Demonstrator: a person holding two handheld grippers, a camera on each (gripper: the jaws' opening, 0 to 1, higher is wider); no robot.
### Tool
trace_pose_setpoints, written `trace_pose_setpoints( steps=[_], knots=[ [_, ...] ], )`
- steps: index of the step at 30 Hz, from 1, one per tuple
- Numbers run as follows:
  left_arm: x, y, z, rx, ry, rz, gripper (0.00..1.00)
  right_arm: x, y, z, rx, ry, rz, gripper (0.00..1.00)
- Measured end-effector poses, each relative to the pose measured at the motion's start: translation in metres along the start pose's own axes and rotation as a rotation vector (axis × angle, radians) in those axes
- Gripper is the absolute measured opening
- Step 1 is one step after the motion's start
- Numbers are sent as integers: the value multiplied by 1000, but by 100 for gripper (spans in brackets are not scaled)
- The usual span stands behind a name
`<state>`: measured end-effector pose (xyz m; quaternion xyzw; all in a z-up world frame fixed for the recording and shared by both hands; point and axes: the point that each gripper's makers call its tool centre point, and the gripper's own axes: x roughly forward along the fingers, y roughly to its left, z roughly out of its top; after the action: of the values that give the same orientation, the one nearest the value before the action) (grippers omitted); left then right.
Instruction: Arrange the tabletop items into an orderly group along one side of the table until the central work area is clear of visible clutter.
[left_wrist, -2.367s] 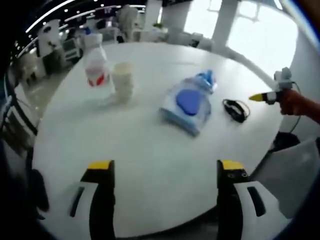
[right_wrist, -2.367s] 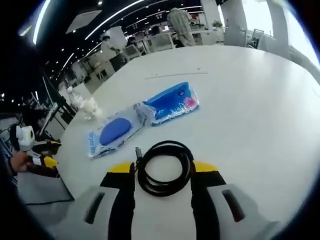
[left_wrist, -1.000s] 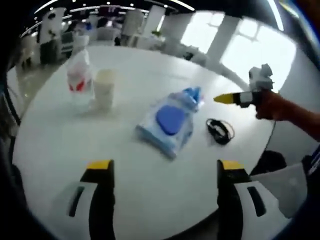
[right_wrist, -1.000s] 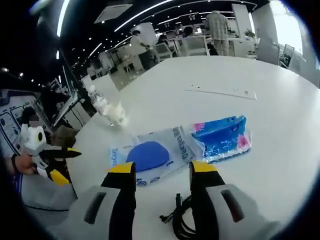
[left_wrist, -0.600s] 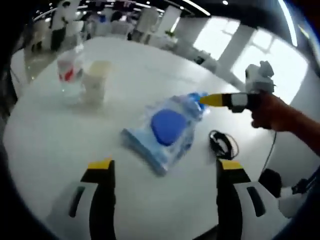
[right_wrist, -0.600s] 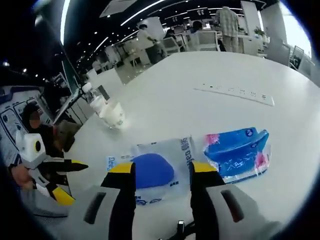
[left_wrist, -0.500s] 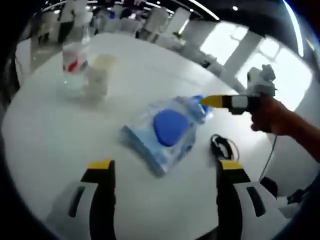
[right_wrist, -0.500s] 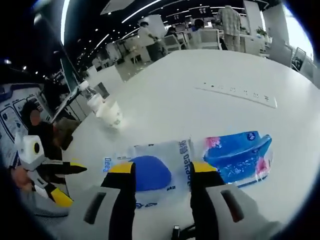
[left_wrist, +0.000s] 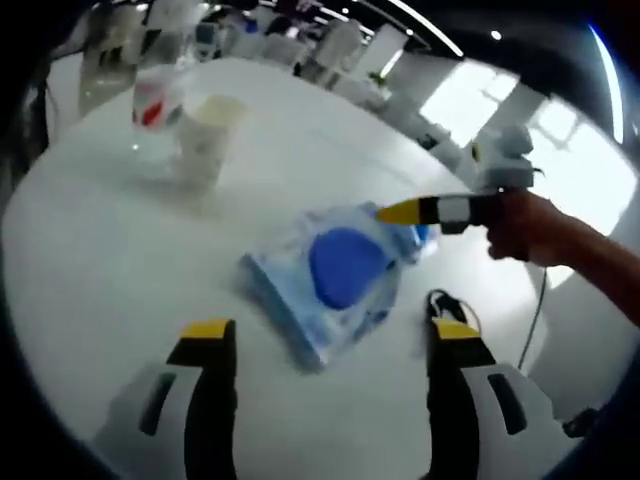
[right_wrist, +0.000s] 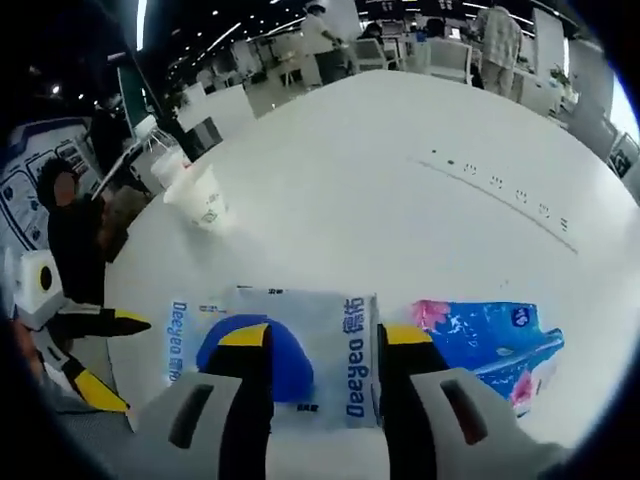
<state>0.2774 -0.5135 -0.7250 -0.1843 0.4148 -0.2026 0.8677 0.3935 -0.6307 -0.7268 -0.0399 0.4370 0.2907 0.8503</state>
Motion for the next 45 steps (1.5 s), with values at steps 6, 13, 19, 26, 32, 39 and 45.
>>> trace_pose_setpoints(
  steps=[6,13,19,26,32,39,45],
  knots=[
    [7,2,-2,-39,2,12,51,8,-12,-12,-22,52,-42,40],
    [18,3,-12,-55,45,40,50,16,-25,-29,9,118,-35,37],
    [26,-1,-15,-54,58,33,48,11,-30,-29,72,108,-31,20],
    [28,14,-20,-51,90,88,17,12,-35,-26,135,67,-25,4],
    [33,17,-21,-92,109,77,6,7,-42,-32,157,61,-46,1],
    [32,28,11,-61,70,113,2,-8,-41,-27,221,12,-24,0],
    [37,33,51,15,33,133,2,-13,-44,-23,244,-13,-64,1]
  ],
)
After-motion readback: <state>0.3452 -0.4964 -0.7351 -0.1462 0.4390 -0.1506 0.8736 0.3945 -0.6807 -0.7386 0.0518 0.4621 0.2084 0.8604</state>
